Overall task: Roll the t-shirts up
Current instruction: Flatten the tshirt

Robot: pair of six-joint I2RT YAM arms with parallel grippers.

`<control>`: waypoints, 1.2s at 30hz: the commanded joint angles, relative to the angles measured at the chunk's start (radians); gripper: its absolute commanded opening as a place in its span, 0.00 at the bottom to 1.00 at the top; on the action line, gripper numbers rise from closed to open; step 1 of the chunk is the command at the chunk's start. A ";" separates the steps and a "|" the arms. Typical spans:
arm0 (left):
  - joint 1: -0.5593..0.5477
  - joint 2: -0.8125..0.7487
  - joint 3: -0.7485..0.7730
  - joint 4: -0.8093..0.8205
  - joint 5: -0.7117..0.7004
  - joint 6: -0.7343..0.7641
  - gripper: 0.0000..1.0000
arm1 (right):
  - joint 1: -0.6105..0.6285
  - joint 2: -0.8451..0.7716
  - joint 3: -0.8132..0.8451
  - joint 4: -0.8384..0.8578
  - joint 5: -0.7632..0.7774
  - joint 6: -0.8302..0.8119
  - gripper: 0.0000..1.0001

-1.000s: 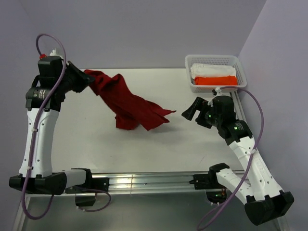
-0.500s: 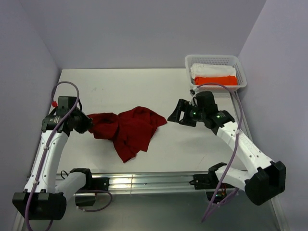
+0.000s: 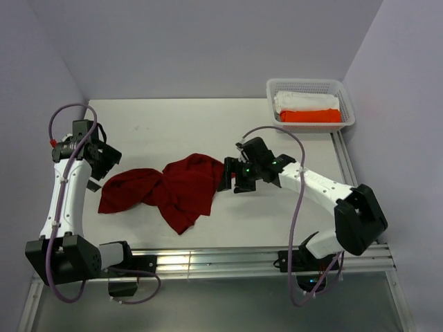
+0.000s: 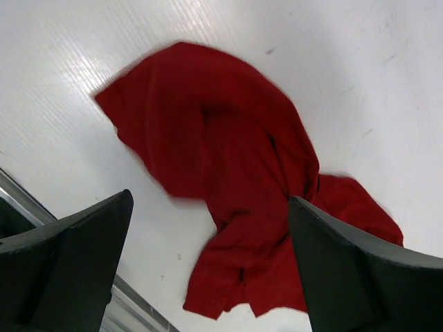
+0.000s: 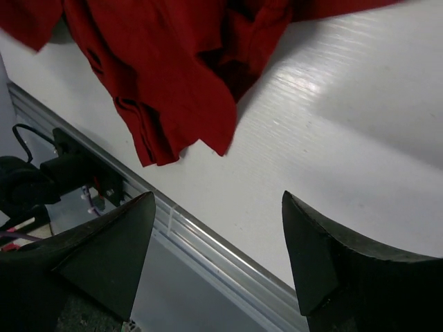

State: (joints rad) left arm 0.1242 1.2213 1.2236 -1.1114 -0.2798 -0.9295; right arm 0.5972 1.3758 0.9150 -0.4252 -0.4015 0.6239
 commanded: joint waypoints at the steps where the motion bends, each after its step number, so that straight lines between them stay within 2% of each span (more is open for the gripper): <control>1: 0.000 -0.035 0.033 -0.016 0.063 0.023 0.99 | 0.064 0.074 0.093 0.068 0.030 -0.006 0.81; 5: -0.017 -0.170 -0.045 0.073 0.207 0.075 0.99 | 0.113 0.164 0.094 0.109 0.038 0.022 0.77; 8: -0.078 -0.268 -0.094 0.094 0.269 0.069 1.00 | 0.157 0.203 0.070 0.149 0.056 0.074 0.74; 11: -0.157 -0.299 -0.143 0.091 0.284 0.035 1.00 | 0.213 0.242 0.053 0.181 0.085 0.131 0.73; 17: -0.213 -0.307 -0.148 0.087 0.284 0.007 0.99 | 0.309 0.354 0.123 0.171 0.208 0.174 0.70; 21: -0.221 -0.266 -0.108 0.075 0.284 0.050 1.00 | 0.343 0.434 0.145 0.160 0.242 0.215 0.53; 22: -0.222 -0.258 -0.099 0.073 0.284 0.058 0.99 | 0.348 0.453 0.147 0.157 0.245 0.230 0.53; 23: -0.228 -0.244 -0.084 0.082 0.284 0.078 1.00 | 0.351 0.459 0.145 0.158 0.242 0.234 0.44; 24: -0.233 -0.243 -0.079 0.090 0.286 0.089 0.99 | 0.352 0.459 0.143 0.169 0.234 0.235 0.20; 26: -0.251 -0.238 -0.072 0.107 0.309 0.112 1.00 | 0.351 0.433 0.162 0.157 0.253 0.232 0.03; 27: -0.261 -0.238 -0.073 0.114 0.317 0.119 1.00 | 0.351 0.415 0.176 0.125 0.263 0.229 0.00; 30: -0.307 -0.253 -0.101 0.192 0.366 0.144 0.97 | 0.342 0.323 0.260 0.036 0.288 0.203 0.00; 32: -0.357 -0.275 -0.142 0.280 0.402 0.158 0.90 | 0.325 0.264 0.332 -0.007 0.277 0.189 0.00; 36: -0.446 -0.333 -0.242 0.467 0.449 0.163 0.89 | 0.285 0.210 0.419 -0.086 0.216 0.178 0.00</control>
State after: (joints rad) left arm -0.2695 0.9409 1.0351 -0.8276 0.1001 -0.8009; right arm 0.9134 1.6772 1.2461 -0.4496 -0.1703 0.8246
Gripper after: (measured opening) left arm 0.893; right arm 0.011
